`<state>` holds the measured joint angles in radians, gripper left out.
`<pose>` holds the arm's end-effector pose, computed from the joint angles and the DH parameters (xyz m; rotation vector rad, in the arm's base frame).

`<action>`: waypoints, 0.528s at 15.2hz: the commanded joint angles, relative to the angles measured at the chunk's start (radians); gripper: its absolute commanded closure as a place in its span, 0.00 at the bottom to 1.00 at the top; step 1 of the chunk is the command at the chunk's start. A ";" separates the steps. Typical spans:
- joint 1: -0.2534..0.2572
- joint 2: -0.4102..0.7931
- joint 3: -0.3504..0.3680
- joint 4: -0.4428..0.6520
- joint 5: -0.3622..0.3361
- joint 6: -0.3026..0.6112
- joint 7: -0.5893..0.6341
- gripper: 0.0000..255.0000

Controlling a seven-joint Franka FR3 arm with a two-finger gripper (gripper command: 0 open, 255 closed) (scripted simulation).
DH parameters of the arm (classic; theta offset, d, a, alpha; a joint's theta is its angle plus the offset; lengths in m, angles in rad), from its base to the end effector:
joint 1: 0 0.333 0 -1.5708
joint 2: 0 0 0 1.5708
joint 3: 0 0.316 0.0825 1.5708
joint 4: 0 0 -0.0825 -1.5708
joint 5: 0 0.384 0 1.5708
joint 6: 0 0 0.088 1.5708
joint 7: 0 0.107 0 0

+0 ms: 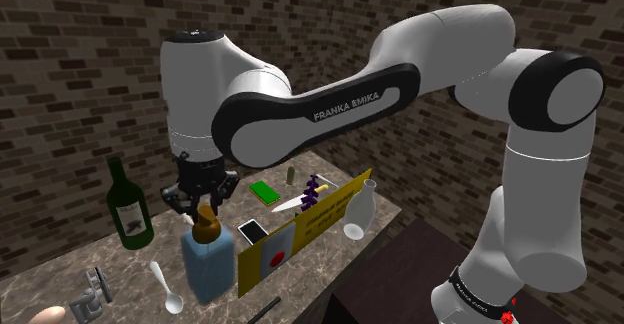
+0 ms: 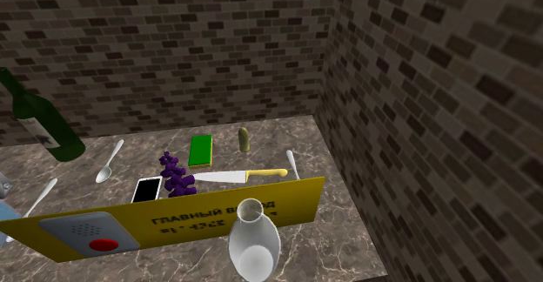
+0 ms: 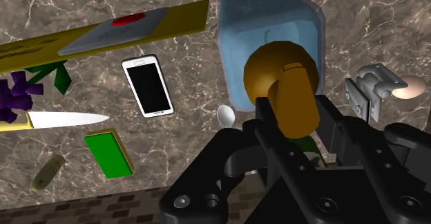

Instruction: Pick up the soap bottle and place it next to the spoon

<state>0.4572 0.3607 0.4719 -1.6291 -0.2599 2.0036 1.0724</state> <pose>0.4342 0.4980 0.4351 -3.1302 0.1114 -0.1517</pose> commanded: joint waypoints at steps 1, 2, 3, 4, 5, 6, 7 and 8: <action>0.001 0.007 -0.002 -0.022 -0.006 0.029 0.006 1.00; 0.001 0.011 -0.003 -0.030 -0.009 0.040 0.009 1.00; 0.001 0.015 -0.005 -0.038 -0.012 0.052 0.012 1.00; 0.002 0.019 -0.006 -0.045 -0.015 0.063 0.014 1.00; 0.002 0.024 -0.007 -0.053 -0.018 0.074 0.017 1.00; 0.003 0.029 -0.009 -0.060 -0.022 0.085 0.020 1.00; 0.003 0.033 -0.010 -0.067 -0.025 0.096 0.023 1.00; 0.004 0.038 -0.012 -0.073 -0.029 0.107 0.026 1.00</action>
<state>0.4623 0.3976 0.4612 -1.6914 -0.2862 2.0975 1.0961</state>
